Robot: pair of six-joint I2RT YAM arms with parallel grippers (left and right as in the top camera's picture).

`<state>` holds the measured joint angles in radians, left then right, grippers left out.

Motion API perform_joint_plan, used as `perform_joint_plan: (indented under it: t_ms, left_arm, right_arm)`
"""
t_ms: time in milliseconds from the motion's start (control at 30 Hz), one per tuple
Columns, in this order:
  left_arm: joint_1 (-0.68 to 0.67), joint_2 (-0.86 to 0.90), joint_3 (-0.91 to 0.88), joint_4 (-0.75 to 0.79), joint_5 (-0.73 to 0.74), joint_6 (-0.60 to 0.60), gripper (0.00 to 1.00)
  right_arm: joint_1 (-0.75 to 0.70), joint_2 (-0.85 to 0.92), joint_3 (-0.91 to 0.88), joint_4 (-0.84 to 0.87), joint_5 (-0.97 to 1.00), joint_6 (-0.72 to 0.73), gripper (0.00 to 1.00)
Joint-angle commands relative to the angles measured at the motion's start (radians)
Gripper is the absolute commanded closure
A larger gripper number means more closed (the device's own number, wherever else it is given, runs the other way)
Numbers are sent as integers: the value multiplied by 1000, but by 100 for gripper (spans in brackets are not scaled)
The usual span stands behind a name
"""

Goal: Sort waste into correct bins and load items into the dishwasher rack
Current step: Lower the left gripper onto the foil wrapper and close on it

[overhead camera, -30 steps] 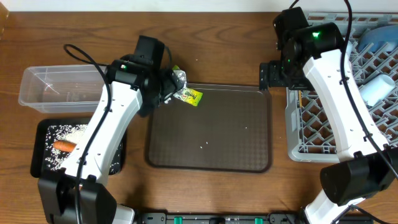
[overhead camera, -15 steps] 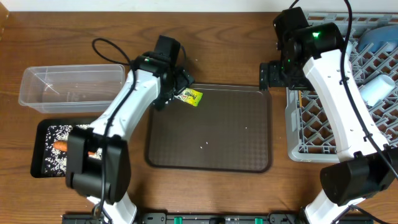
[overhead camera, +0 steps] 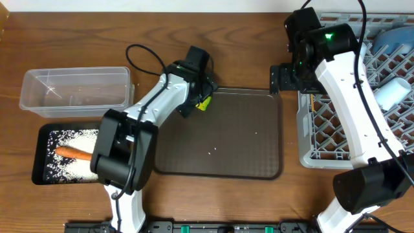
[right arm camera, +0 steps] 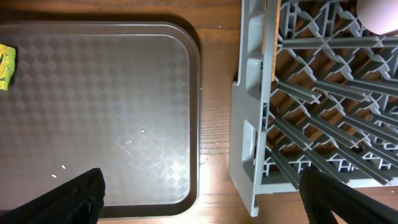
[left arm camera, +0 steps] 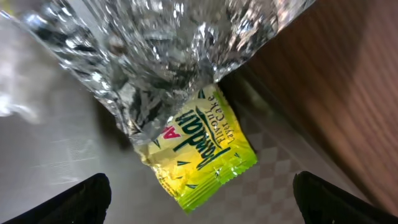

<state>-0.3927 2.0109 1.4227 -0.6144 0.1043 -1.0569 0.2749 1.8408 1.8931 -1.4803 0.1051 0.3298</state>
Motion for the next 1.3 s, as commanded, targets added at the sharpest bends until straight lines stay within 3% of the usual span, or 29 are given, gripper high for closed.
perform_joint_plan:
  t_ms: [0, 300, 1267]
  left_arm:
    - [6, 16, 18, 3, -13, -30, 3]
    - [19, 17, 2, 3, -52, -109, 3]
    - [22, 93, -8, 27, -99, -108, 4]
  right_arm:
    - [2, -10, 3, -1, 7, 14, 1]
    - [2, -10, 3, -1, 7, 14, 1]
    - [1, -10, 3, -1, 7, 14, 1]
